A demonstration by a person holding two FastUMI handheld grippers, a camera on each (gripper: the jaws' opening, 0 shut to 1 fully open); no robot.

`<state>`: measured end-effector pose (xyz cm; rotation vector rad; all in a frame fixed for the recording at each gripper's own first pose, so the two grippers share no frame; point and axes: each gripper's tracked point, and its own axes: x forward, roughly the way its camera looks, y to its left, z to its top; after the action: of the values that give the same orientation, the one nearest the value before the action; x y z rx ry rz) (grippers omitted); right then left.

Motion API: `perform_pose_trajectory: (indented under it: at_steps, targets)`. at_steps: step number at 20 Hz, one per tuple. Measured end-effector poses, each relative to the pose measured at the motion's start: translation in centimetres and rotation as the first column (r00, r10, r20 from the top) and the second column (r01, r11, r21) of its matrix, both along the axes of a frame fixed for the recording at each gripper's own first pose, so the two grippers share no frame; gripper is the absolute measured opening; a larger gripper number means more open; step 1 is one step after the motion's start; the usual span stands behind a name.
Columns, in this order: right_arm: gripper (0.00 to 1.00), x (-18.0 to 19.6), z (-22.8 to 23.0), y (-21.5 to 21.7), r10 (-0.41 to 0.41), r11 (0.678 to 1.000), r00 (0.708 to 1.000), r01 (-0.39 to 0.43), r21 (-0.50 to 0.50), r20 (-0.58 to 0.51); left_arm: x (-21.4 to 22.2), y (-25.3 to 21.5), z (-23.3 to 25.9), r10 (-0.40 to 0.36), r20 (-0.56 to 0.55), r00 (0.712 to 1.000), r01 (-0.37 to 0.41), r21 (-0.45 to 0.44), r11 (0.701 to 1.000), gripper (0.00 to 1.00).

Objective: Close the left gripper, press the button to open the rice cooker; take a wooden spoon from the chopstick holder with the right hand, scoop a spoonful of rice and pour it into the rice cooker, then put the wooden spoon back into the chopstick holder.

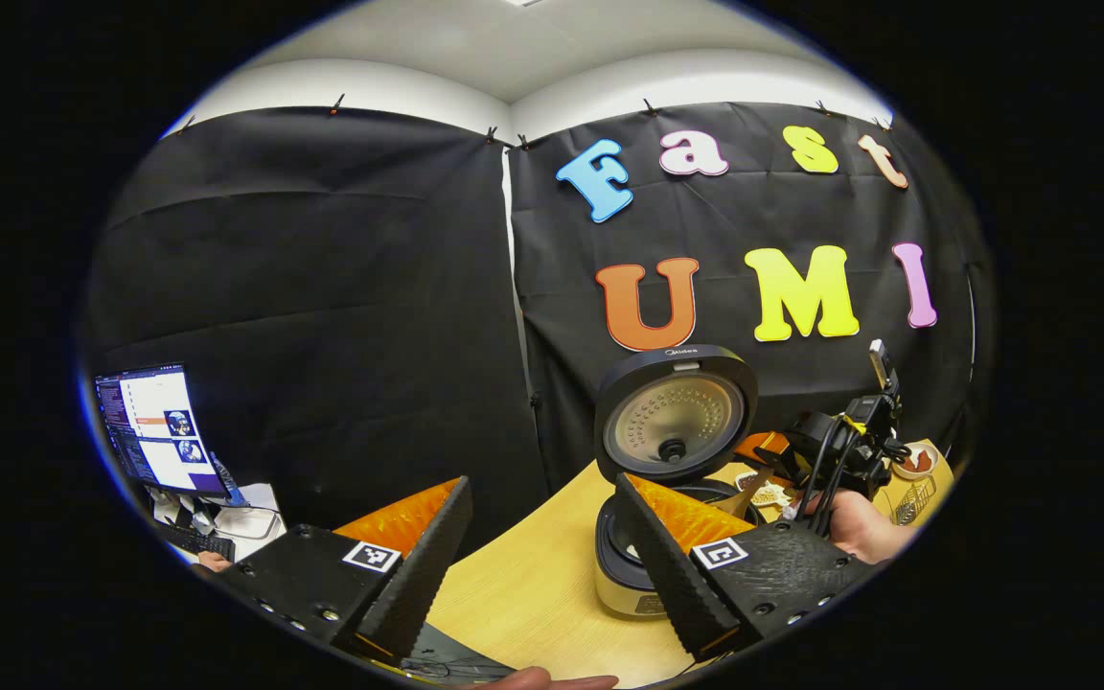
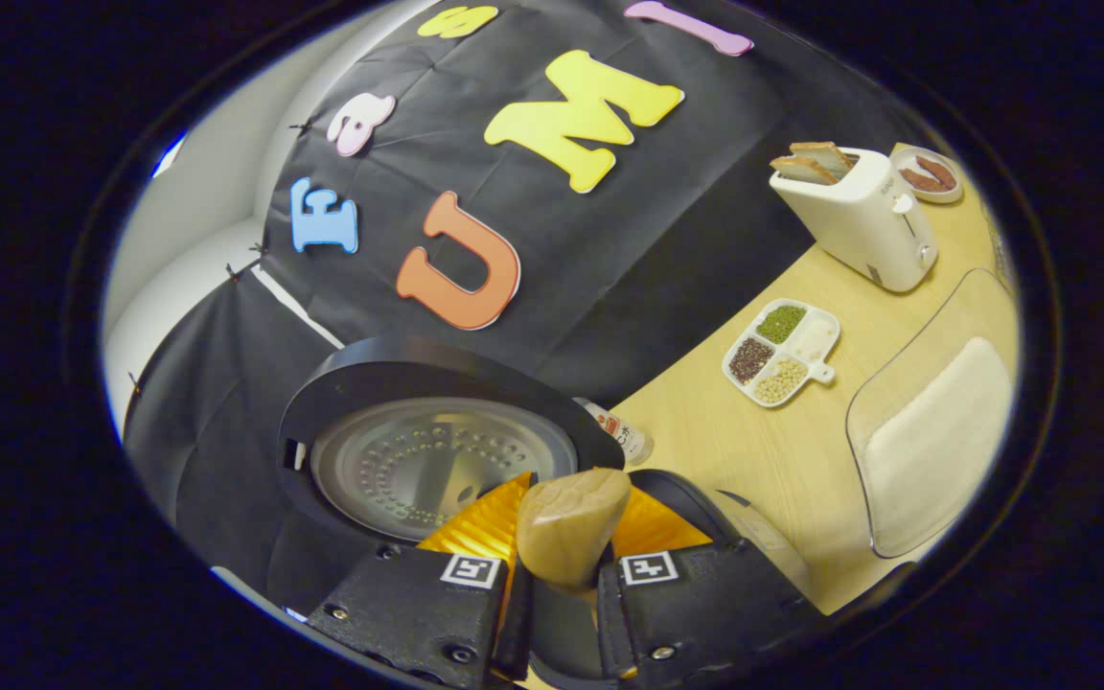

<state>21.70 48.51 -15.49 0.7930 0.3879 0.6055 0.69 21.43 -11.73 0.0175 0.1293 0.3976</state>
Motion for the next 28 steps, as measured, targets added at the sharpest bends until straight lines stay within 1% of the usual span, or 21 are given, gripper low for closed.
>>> perform_pose_trajectory:
  at_steps: [3, 6, 7, 9, 11, 13, 15, 17, 18, 19, 22, 23, 24, 25, 26, 28]
  targets:
    - [0.32, -0.3, 0.5, 0.7, 0.019, 0.992, 0.995, -0.006, -0.129, 0.102, -0.1, 0.1, -0.2, 0.005, -0.001, 1.0, -0.005, -0.001, 1.0, 0.95]
    - [0.32, -1.0, 1.0, 1.9, 0.063, 0.951, 0.971, 0.012, -0.308, 0.231, -0.4, 0.2, 0.0, 0.013, 0.002, 1.0, -0.013, 0.001, 1.0, 0.95]
    - [0.33, -1.4, 1.3, 2.4, 0.093, 0.926, 0.954, 0.022, -0.377, 0.284, -0.5, 0.3, 0.0, 0.016, 0.002, 1.0, -0.016, 0.0, 1.0, 0.95]
    - [0.33, -2.3, 1.5, 3.5, 0.16, 0.865, 0.913, 0.053, -0.499, 0.374, -0.6, 0.5, 0.0, 0.023, 0.006, 1.0, -0.023, -0.005, 1.0, 0.95]
    - [0.32, -3.2, 1.6, 4.8, 0.236, 0.785, 0.861, 0.104, -0.611, 0.45, -0.9, 0.7, 0.2, 0.032, 0.012, 0.999, -0.031, -0.007, 0.999, 0.95]
    - [0.33, -4.1, 1.7, 5.7, 0.303, 0.712, 0.811, 0.156, -0.684, 0.5, -1.1, 0.9, 0.2, 0.037, 0.012, 0.999, -0.037, -0.008, 0.999, 0.95]
    - [0.33, -4.7, 1.4, 6.6, 0.367, 0.636, 0.772, 0.199, -0.746, 0.519, -1.3, 1.0, 0.2, 0.042, 0.013, 0.999, -0.042, -0.005, 0.999, 0.95]
    - [0.33, -4.8, 0.9, 7.2, 0.418, 0.584, 0.741, 0.224, -0.78, 0.526, -1.5, 1.3, 0.0, 0.046, 0.011, 0.999, -0.046, -0.006, 0.999, 0.95]
    - [0.33, -4.8, 0.8, 7.6, 0.426, 0.577, 0.732, 0.232, -0.783, 0.531, -1.7, 1.4, -0.1, 0.048, 0.01, 0.999, -0.048, -0.009, 0.999, 0.95]
    - [0.33, -4.6, 0.7, 7.8, 0.431, 0.577, 0.727, 0.232, -0.783, 0.534, -1.6, 1.5, -0.1, 0.052, 0.009, 0.999, -0.052, -0.011, 0.999, 0.95]
    - [0.33, -4.4, 0.7, 7.6, 0.435, 0.572, 0.73, 0.228, -0.788, 0.527, -1.5, 1.6, -0.3, 0.054, 0.004, 0.999, -0.054, -0.015, 0.998, 0.95]
    - [0.33, -4.7, 0.9, 7.5, 0.434, 0.574, 0.728, 0.23, -0.786, 0.53, -1.3, 1.6, -0.3, 0.053, 0.004, 0.999, -0.053, -0.016, 0.998, 0.95]
    - [0.33, -4.8, 1.2, 7.5, 0.427, 0.584, 0.729, 0.229, -0.779, 0.535, -1.4, 1.5, -0.2, 0.053, 0.004, 0.999, -0.053, -0.016, 0.998, 0.95]
    - [0.33, -5.0, 1.6, 7.3, 0.417, 0.607, 0.729, 0.22, -0.763, 0.542, -1.3, 1.4, -0.1, 0.052, 0.006, 0.999, -0.052, -0.016, 0.999, 0.95]
    - [0.33, -5.1, 2.0, 7.2, 0.399, 0.64, 0.741, 0.196, -0.743, 0.54, -1.3, 1.3, -0.1, 0.049, 0.005, 0.999, -0.049, -0.019, 0.999, 0.95]
    - [0.33, -5.3, 3.2, 6.8, 0.338, 0.742, 0.778, 0.126, -0.658, 0.529, -1.4, 1.2, 0.1, 0.045, 0.008, 0.999, -0.045, -0.018, 0.999, 0.95]
